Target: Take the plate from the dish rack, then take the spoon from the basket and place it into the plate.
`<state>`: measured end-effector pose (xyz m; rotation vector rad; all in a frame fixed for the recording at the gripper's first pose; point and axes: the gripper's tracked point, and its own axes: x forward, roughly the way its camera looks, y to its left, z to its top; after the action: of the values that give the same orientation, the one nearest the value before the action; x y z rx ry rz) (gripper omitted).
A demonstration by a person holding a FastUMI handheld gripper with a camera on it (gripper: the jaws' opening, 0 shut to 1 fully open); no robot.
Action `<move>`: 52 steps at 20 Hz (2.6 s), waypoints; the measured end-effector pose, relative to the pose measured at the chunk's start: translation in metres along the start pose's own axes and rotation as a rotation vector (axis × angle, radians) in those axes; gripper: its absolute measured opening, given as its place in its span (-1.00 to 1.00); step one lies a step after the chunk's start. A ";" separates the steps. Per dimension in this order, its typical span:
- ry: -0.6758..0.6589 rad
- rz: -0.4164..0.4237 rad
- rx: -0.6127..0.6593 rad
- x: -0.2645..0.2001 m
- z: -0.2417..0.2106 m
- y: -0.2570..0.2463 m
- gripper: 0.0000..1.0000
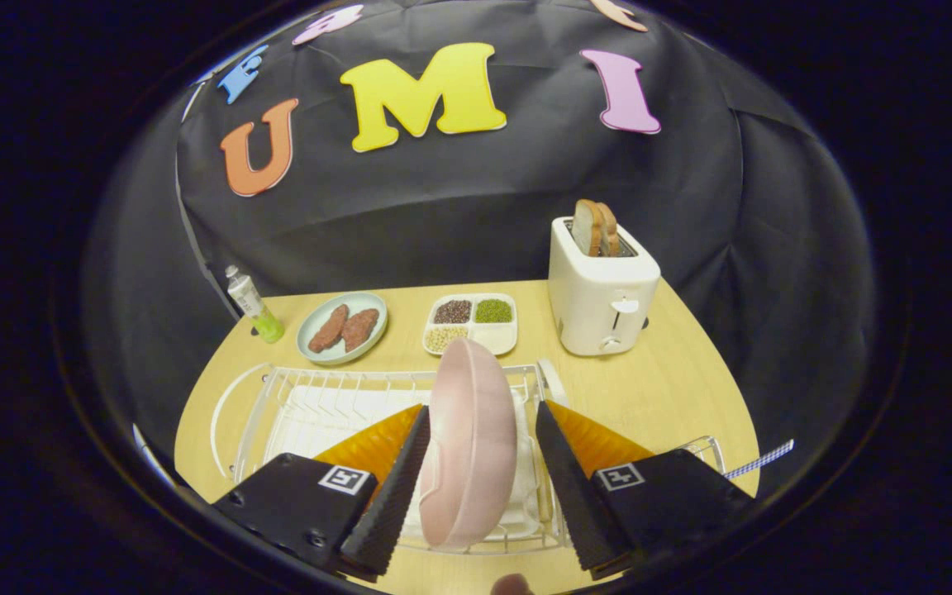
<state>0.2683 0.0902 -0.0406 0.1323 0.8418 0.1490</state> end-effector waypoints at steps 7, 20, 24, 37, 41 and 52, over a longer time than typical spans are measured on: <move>0.097 -0.055 0.076 0.011 -0.009 -0.002 -0.24; 0.015 -0.231 0.000 -0.039 0.021 0.011 -0.39; -0.009 -0.103 0.050 -0.065 0.005 0.028 -0.41; 0.040 0.175 0.205 -0.110 -0.164 0.020 -0.43; 0.110 0.253 0.318 -0.090 -0.216 0.023 -0.42; 0.187 0.370 0.521 -0.054 -0.251 0.020 -0.30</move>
<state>0.0432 0.1140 -0.1627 0.7751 1.0232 0.2899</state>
